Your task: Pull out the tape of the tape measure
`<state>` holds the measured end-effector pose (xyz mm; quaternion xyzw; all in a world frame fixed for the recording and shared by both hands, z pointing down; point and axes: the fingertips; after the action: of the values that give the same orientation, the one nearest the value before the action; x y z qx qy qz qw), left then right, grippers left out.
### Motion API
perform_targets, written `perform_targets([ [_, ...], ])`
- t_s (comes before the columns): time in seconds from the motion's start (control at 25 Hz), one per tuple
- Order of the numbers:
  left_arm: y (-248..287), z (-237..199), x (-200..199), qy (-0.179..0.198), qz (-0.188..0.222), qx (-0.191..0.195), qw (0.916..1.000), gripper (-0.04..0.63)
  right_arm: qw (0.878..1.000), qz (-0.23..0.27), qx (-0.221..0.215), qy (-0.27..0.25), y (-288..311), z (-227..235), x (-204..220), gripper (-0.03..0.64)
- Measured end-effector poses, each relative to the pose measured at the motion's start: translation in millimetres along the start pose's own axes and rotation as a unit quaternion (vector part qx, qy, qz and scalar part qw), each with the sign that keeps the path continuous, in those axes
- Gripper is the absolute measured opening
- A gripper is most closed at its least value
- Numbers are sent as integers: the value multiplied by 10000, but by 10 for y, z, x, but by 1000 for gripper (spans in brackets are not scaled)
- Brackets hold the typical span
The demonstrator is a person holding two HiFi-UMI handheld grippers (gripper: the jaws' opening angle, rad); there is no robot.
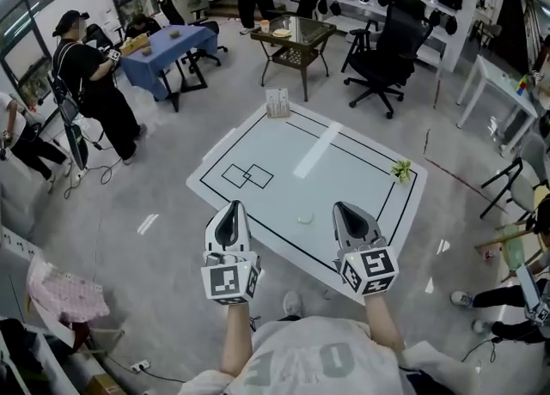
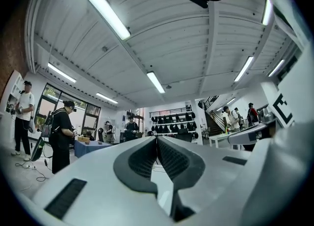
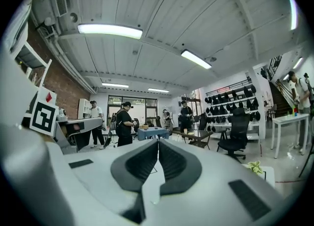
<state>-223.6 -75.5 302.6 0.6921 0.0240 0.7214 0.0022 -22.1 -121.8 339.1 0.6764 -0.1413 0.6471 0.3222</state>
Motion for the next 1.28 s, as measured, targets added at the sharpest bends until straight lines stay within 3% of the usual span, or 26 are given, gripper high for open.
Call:
perform_targets([
  [0.36,333,-250,255,-247,-135,-53,9996,29,9997,-76,-115,-195,533,-30,-99,31],
  [0.56,362,-254,117,-183,-26,-143,9997,29,9996,115,-131,-218,662,31,-237,31],
  [0.92,478,-53,184,81,-134,-246,9996,29,9995,-50,-312,-34,666,214,3,31],
  [1.28,504,-79,136,-71,-71,-360,9993,31,9993,-171,-332,44,687,353,92,40],
])
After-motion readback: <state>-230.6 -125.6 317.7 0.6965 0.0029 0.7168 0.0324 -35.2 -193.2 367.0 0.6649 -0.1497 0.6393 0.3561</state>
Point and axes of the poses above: the fingertips, and each gripper's own axes: y forward along the fingers, z to its right, x out of its underside, and after that the axes turned 11 degrees about -z, right-handed
